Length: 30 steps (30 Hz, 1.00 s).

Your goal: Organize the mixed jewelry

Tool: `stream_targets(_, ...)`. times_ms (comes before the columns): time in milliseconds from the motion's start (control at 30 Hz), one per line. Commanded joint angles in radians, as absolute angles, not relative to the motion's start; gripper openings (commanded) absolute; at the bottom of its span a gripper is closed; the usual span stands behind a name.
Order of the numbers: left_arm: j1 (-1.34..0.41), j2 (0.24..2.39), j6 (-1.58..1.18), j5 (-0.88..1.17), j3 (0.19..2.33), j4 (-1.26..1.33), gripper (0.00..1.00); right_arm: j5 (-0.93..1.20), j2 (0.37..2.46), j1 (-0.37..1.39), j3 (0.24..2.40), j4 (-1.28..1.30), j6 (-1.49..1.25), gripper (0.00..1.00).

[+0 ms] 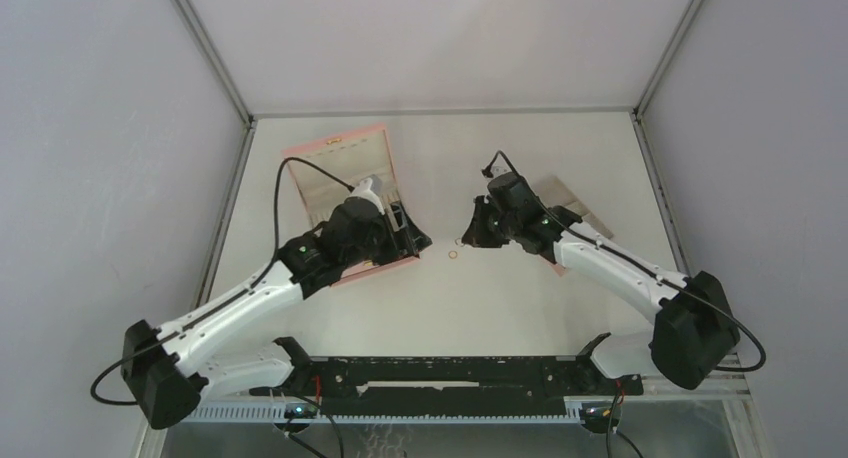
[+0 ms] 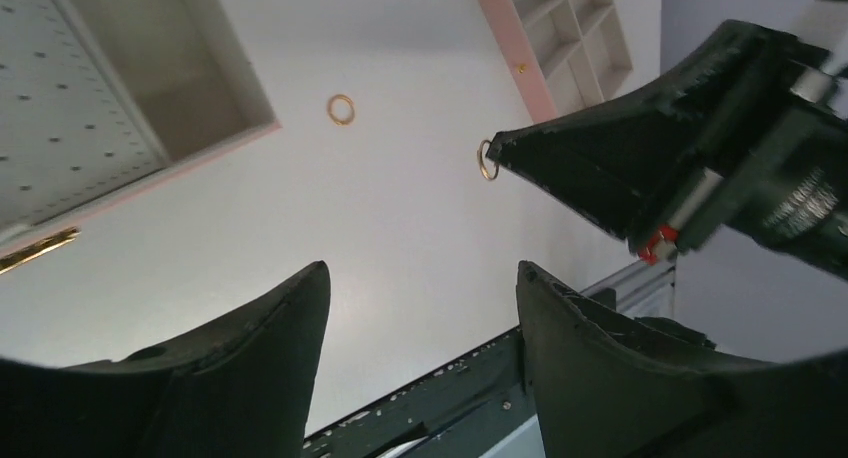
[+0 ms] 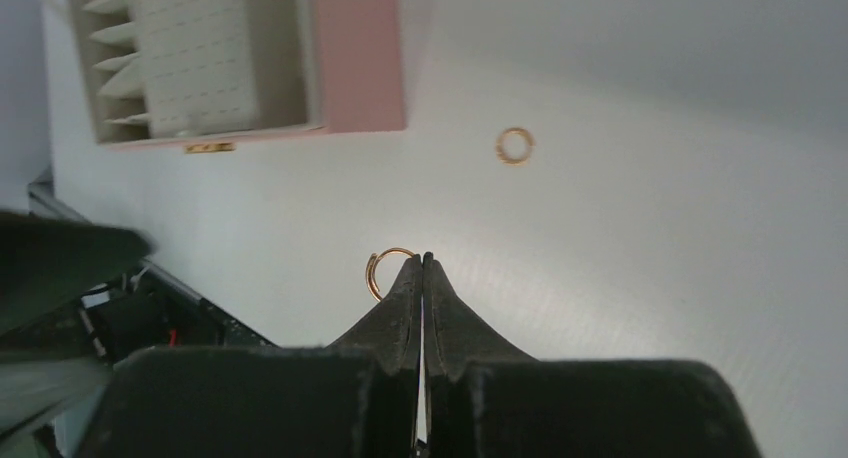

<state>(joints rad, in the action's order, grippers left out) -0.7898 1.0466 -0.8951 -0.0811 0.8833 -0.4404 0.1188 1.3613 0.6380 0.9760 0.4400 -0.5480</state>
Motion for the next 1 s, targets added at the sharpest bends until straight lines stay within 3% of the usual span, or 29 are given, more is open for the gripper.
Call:
stream_targets(0,-0.789,1.094,-1.030,0.022,0.829,-0.219,0.73,0.093,1.294,0.710,0.966,0.303,-0.586,0.00)
stream_targets(600,-0.724,1.152,-1.144,0.155,0.718,0.026,0.47,0.140,1.258,0.761,0.964,0.246,-0.625,0.00)
stream_targets(967,-0.725,1.169,-1.169,0.165,0.701,0.069,0.38,0.156,1.269,0.772,0.965,0.238,-0.621,0.00)
